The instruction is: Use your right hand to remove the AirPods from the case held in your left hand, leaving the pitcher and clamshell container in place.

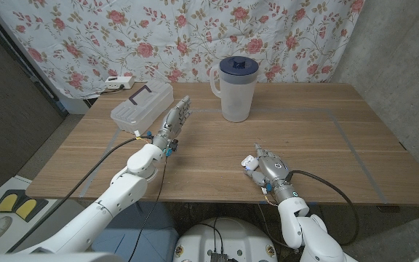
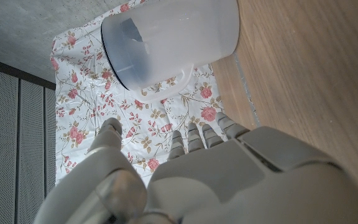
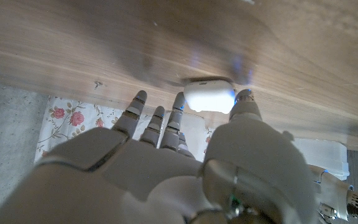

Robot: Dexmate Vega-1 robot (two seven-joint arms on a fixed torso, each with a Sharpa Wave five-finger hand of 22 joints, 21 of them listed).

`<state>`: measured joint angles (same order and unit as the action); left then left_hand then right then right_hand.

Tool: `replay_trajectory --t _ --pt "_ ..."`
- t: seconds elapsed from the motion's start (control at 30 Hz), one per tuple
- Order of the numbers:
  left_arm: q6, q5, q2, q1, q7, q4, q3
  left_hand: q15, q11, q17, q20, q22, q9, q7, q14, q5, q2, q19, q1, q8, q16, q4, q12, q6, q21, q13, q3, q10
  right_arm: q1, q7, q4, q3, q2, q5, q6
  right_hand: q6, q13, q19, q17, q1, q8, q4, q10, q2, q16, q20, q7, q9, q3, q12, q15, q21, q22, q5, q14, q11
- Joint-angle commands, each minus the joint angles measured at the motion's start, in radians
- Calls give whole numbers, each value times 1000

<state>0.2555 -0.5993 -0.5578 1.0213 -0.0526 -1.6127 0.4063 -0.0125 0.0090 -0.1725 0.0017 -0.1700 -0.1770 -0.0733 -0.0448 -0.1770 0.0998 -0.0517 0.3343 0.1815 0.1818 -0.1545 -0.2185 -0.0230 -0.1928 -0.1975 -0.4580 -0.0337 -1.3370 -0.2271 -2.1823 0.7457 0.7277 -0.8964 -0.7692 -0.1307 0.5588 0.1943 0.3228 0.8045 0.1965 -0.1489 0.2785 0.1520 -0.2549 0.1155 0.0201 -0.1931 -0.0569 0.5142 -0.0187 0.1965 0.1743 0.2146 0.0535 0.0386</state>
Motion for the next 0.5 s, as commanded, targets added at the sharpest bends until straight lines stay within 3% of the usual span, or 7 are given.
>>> replay_trajectory --t 0.03,0.33,0.5 --pt "7 -2 5 -1 6 6 3 1 1 -1 1 -5 -2 0 -6 0 0 4 11 4 -1 3 -1 8 -1 -4 -1 -2 -1 -24 14 1 -7 3 11 4 5 3 5 13 8 -2 5 3 -9 -11 7 -2 -9 8 -8 6 2 8 7 13" --pt "5 -4 4 3 5 2 3 -1 0 -1 1 -5 -2 -1 -6 0 0 4 11 4 -1 3 -1 8 -1 -4 -1 -3 -2 -28 18 5 -10 8 15 13 11 6 8 19 10 -2 16 5 -10 -15 7 -2 -17 17 -14 6 2 9 13 23" --pt "8 -4 2 7 2 -3 -1 -1 0 -1 1 -5 -2 0 -6 0 0 4 11 3 -1 3 -1 9 -1 -4 -1 -3 2 -14 17 11 -10 -1 6 15 15 9 10 25 9 -1 23 8 -12 -19 25 -2 -24 24 -18 6 2 10 16 33"
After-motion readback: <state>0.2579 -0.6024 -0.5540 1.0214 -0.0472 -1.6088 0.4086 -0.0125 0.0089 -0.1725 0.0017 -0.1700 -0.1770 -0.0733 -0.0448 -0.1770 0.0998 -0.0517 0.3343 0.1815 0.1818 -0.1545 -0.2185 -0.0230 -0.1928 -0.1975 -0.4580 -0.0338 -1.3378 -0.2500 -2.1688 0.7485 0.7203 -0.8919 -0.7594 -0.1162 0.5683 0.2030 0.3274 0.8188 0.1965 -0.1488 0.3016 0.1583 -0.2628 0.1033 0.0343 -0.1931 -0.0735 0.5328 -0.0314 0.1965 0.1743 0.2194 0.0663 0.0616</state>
